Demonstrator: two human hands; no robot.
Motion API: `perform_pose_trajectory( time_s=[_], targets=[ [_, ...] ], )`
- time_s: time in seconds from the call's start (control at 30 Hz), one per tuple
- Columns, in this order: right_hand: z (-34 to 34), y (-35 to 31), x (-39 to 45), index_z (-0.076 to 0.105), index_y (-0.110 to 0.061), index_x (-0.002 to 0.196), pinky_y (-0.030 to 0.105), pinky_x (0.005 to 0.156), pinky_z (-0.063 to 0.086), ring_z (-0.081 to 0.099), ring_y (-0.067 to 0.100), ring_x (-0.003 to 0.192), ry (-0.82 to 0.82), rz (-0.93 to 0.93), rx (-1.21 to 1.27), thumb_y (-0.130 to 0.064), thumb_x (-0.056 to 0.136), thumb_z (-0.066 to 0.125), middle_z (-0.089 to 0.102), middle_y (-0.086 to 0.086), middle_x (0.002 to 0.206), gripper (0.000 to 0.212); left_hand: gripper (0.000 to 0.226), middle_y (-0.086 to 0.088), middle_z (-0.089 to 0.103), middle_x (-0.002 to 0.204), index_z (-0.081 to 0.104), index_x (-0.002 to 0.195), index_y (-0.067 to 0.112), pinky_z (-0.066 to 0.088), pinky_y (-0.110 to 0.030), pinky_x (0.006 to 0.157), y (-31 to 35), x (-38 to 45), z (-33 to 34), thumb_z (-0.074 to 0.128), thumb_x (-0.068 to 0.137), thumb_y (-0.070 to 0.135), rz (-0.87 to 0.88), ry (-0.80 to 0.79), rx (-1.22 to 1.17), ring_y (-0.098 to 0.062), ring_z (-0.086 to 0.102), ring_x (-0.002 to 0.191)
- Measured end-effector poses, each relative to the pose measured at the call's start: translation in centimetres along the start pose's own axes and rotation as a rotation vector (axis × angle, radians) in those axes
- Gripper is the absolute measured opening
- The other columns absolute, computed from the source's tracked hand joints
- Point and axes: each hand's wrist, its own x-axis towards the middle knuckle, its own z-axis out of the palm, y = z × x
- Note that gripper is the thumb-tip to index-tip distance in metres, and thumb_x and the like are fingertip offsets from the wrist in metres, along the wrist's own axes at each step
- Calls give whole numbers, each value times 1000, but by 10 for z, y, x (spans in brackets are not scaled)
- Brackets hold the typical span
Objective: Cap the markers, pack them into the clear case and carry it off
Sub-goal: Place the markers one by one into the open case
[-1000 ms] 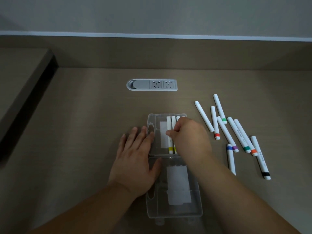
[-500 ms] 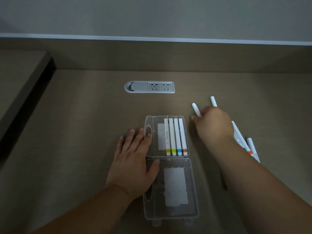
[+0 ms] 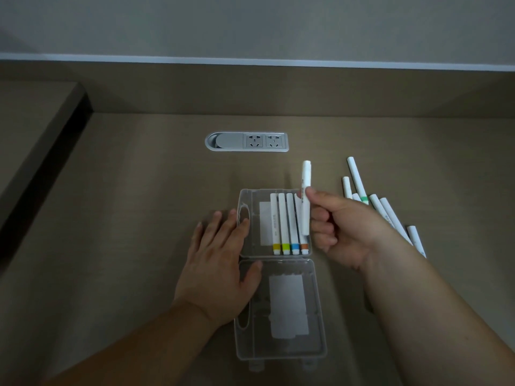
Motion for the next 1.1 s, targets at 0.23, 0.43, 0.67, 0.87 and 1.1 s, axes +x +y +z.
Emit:
perform_pose_trajectory(
  time_s=[0.23,0.43,0.67,0.87,1.1],
  targets=[
    [-1,14,-10,68,-15,99,15,34,32,41,5,38,-245,19,242,-20,88,55,71,5,77,17,76,7,11,165,14,156,31,5,-45,124,0,0,1,29,89,62,4,2,7,-12,-5,153],
    [-2,19,-14,68,-11,106,19,42,46,53,10,47,-235,-60,180,-17,95,45,71,14,86,27,76,6,11,165,15,156,30,5,-46,124,0,0,2,29,89,63,3,4,6,-13,-5,153],
    [16,29,0,65,-10,98,32,50,54,60,22,53,74,-313,-416,-3,92,62,70,20,83,9,76,5,18,165,22,155,29,8,-47,124,1,-1,1,32,87,61,7,23,2,-15,3,153],
    [40,30,14,48,-24,97,22,47,48,68,11,64,221,-453,-1086,-22,86,73,66,1,82,27,75,5,17,165,21,155,29,7,-47,124,0,-1,0,31,88,61,10,17,23,-16,1,153],
    [52,26,19,55,-16,104,21,56,38,55,14,80,266,-501,-1426,-30,87,71,44,-12,77,28,75,5,13,166,20,156,29,4,-45,124,1,-1,-1,26,89,65,16,14,24,-15,-2,153]
  ],
)
